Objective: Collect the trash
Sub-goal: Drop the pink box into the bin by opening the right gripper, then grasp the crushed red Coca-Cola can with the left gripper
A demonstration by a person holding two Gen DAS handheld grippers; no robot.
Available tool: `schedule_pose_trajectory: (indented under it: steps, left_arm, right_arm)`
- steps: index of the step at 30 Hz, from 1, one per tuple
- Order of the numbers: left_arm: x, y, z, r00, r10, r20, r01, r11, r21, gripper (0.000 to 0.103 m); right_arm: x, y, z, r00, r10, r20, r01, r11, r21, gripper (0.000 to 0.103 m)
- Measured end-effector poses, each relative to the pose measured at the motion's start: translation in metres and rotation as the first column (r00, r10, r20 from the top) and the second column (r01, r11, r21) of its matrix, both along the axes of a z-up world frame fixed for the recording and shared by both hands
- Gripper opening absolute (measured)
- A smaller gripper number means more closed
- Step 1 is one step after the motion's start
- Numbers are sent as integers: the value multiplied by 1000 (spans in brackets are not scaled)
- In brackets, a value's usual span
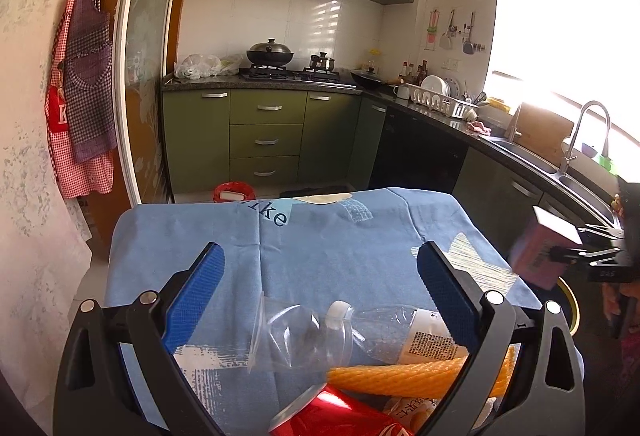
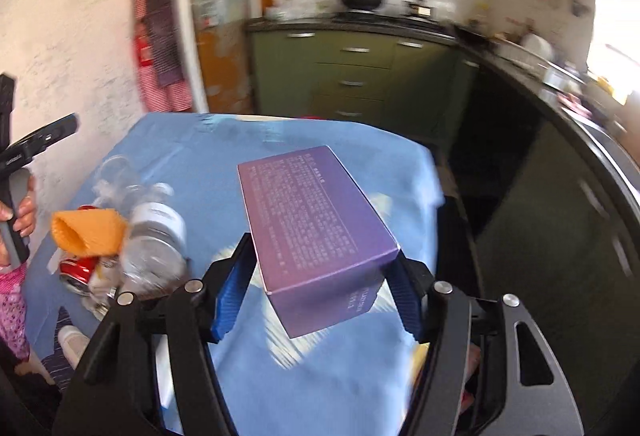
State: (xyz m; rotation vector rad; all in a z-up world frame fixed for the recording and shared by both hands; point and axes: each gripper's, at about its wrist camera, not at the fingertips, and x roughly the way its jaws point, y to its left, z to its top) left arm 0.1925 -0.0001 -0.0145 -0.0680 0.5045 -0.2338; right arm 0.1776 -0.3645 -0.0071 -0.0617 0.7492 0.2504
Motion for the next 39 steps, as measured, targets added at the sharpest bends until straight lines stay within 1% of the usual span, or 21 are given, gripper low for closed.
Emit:
schedule_pose_trajectory:
  steps: [2,4,5,6,9,12,13,16,17,19,23,27,31,39]
  left_arm:
    - [-1,-2,0,1000,-8,-2,8,1000,0,96]
    - [-1,-5,0,1000,-11,-2,11,1000,3,96]
    - [-1,-6,0,1000,-14,-3,14,1000,6,96]
    - [0,-8,0,1000,-16,-4,16,1000,8,96]
    - [1,-13,-2,1000,-20,-8,20,1000,13,96]
    - [2,-18,-4,1000,-25,-15,25,999,21,96]
    - [2,-19,-4,1000,-26,-16,27,999,22,96]
    - [2,-24,-4,999,-34,-16,35,999,27,96]
    - [2,-24,-4,999,-35,-15,36,999,29,96]
    - [2,-26,-4,999,-37,-11,37,999,33,96]
    - [1,-25,-4,999,-37,-12,38,999,32,96]
    - [-1,-26,-2,999,-42,-12,42,998,37,96]
    - [-8,-28,3,999,-48,-7,49,998,49,96]
    - [-36,-20,11,998,-56,-38,58,995,75,96]
  right_arm:
    - [-17,-31,-1,993,-116,-12,115,993,-11,60]
    - [-32,-67,-9,966,-253,-44,252,967,-32,60]
    - [-38,-84,-15,945,-321,-62,319,947,-49,60]
    - [-43,-96,-20,927,-366,-76,363,930,-58,60]
    - [-53,-133,-42,857,-501,-120,491,865,-103,60]
    - [-49,-153,-62,813,-562,-151,549,827,-121,60]
    - [-45,-160,-69,792,-591,-155,575,806,-138,60]
    - [-37,-174,-79,748,-649,-135,632,760,-150,60]
    - [-38,-178,-80,743,-656,-134,642,755,-135,60]
    - [-40,-177,-75,751,-649,-122,642,761,-99,60]
    - [-55,-169,-63,763,-640,-89,633,768,-93,62]
    - [-67,-159,-54,785,-614,-85,611,789,-61,64]
    - [-81,-139,-46,813,-578,-70,578,816,-30,66]
    - [-92,-114,-33,859,-510,-34,511,860,17,67]
